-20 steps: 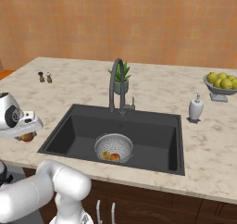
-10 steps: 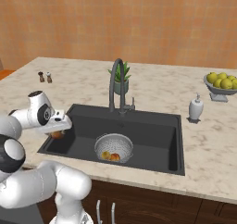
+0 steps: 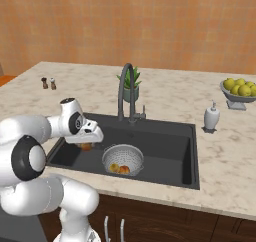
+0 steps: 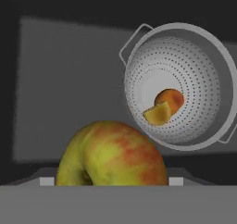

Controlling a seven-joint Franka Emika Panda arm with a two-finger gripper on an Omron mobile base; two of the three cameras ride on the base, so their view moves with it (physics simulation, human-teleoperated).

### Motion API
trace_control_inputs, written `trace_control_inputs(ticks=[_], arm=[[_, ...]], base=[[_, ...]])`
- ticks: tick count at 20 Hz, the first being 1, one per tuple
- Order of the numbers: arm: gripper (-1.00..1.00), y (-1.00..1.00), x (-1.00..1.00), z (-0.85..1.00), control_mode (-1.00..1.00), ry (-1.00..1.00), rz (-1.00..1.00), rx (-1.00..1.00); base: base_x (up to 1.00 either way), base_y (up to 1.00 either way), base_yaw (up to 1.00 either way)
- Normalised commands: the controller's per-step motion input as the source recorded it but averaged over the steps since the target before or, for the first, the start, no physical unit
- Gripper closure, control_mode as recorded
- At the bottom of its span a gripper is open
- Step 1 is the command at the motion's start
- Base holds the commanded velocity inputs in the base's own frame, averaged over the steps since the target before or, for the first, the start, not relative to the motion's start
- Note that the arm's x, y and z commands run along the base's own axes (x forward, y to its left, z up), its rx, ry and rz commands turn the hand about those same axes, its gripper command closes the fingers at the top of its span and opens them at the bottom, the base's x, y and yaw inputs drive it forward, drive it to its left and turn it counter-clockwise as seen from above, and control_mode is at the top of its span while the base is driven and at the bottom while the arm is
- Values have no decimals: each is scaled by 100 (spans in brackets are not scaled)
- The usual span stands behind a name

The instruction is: Put the colander in the sink, put the kiwi, apple, peach in the colander, and turn on the sink faucet and pour water over the colander.

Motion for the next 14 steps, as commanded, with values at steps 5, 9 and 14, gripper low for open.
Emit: trace_control_inputs(ticks=[5, 9, 14], arm=[[100, -98, 0, -31, -100, 0, -14, 0], [100, -70, 2, -36, -100, 0, -9, 0], [100, -17, 22, -27, -100, 0, -3, 0]], base=[[0, 0, 0], [0, 0, 0], [0, 0, 0]])
